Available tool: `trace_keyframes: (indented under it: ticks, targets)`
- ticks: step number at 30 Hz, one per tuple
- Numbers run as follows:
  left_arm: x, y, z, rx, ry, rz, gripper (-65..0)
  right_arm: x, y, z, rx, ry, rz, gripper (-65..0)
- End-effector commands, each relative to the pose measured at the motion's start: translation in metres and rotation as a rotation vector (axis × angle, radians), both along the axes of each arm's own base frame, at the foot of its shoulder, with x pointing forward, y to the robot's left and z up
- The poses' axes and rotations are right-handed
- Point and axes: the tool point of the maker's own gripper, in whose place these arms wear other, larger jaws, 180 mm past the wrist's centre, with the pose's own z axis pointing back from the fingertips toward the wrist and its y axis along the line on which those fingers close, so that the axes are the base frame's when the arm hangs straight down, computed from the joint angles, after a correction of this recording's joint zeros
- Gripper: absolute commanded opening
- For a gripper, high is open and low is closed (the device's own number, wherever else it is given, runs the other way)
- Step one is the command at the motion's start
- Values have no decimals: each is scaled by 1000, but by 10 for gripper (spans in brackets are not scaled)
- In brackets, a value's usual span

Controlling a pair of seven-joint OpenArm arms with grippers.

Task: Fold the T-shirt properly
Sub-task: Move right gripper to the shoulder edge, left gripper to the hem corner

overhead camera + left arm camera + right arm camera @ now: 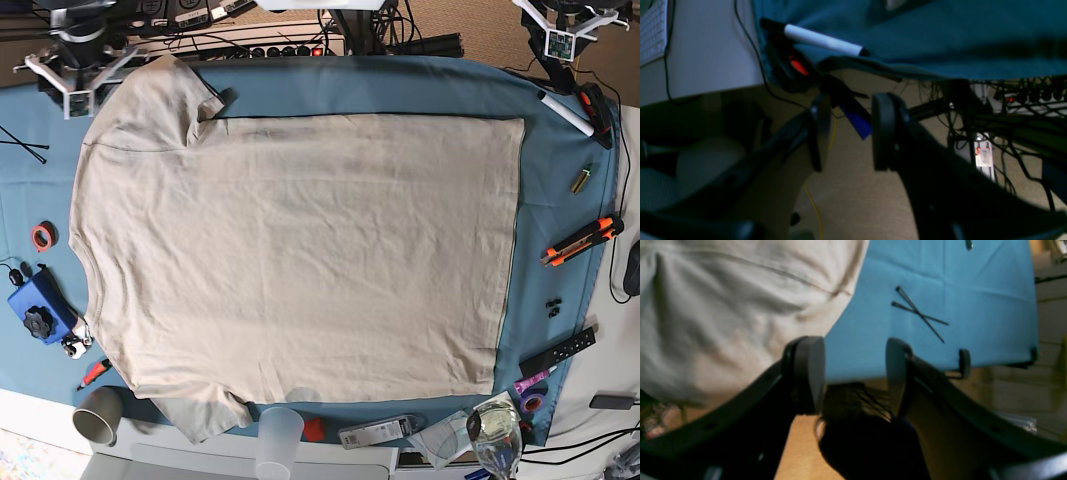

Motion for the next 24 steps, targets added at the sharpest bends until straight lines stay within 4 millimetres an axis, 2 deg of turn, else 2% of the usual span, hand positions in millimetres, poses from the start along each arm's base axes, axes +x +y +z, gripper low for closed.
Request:
trace_keyframes:
  ticks: [1,4,5,10,13,18,21,24]
  targets:
    - [3,1,6,12,-18,-2,-435,9,-3,13,-8,-53,15,-358]
    - [8,1,7,13,-30,1,-435,23,2,21,87,-113,41,-358]
    - [9,1,7,13,-34,1,-435,24,2,15,138,-119,33,-358]
    - [14,1,8,10,-47,-4,-435,15,9,-41,535,-76,-14,-358]
    - [15,0,8,10,-50,-5,-435,6,6,-64,716,-56,-64,-358]
    - [15,0,9,9,-51,-5,-435,-5,-11,-73,844,-117,-117,-358]
    - [16,0,9,9,-55,-6,-435,-10,-11,-80,880,-115,-129,-358]
    - [16,0,9,10,-56,-6,-434,-6,-8,-82,915,-130,-117,-358]
